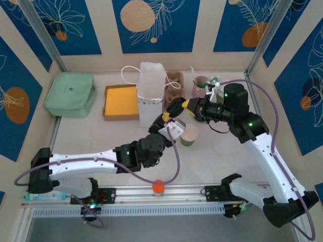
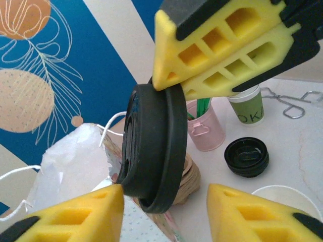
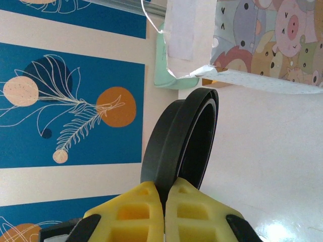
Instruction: Pack the takeout coffee
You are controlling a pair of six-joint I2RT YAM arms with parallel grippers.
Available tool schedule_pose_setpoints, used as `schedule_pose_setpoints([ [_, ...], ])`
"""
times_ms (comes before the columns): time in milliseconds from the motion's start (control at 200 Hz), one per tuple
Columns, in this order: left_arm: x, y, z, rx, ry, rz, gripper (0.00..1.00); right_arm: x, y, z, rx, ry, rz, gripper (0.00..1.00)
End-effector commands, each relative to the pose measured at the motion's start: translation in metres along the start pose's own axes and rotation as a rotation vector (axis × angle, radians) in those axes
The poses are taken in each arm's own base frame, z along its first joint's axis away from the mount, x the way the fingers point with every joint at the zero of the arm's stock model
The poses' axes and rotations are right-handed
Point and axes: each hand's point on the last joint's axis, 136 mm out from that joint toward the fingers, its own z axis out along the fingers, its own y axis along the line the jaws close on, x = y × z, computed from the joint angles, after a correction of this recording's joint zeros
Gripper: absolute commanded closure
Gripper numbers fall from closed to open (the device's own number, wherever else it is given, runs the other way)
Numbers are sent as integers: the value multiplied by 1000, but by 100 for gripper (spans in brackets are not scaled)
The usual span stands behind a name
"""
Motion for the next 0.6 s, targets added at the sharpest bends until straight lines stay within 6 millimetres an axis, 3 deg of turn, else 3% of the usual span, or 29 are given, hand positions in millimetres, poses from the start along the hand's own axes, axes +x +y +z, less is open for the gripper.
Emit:
schedule_pose_setpoints([
  [0, -9, 5, -8, 7, -40, -49, 40, 4, 7, -6, -49, 7, -5, 100],
  [160, -5, 6, -11, 17, -34, -59, 27, -1, 6, -15, -66, -18, 6, 100],
  [370, 10, 7, -21, 90, -1, -112, 26, -12, -8, -34, -82, -70, 34, 100],
  [595, 36, 7, -24, 260, 93, -305, 27, -9, -44, -41, -97, -80, 88, 100],
])
